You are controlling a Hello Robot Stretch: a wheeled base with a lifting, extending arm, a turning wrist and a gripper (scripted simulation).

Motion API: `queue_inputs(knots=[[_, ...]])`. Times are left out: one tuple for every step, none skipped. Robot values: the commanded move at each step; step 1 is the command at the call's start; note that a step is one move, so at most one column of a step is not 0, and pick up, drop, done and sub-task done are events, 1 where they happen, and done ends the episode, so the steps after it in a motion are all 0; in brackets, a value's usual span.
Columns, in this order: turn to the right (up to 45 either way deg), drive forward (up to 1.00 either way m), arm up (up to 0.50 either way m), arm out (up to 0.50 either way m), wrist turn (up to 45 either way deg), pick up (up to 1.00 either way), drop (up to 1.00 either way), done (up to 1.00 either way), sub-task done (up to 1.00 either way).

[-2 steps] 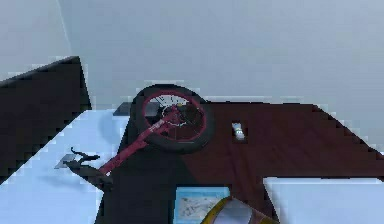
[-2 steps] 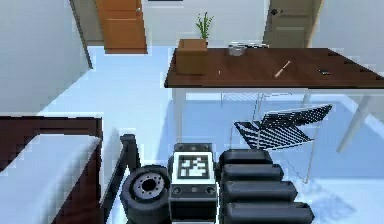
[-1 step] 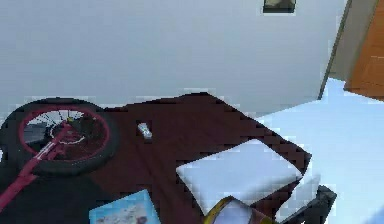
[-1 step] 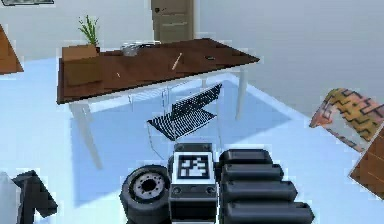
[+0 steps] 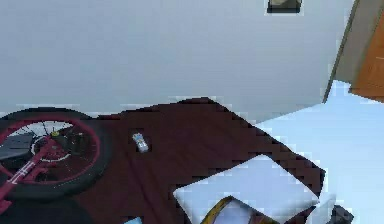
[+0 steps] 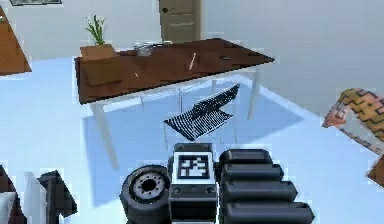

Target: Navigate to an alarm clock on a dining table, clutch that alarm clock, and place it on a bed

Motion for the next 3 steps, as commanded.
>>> queue_inputs(knots=[[-45.0, 0.00, 0.00, 0.00, 0.0, 0.00, 0.00, 0.00, 0.00], [-45.0, 0.00, 0.00, 0.00, 0.0, 0.00, 0.00, 0.00, 0.00], [-45.0, 0.00, 0.00, 0.00, 0.0, 0.00, 0.00, 0.00, 0.00]])
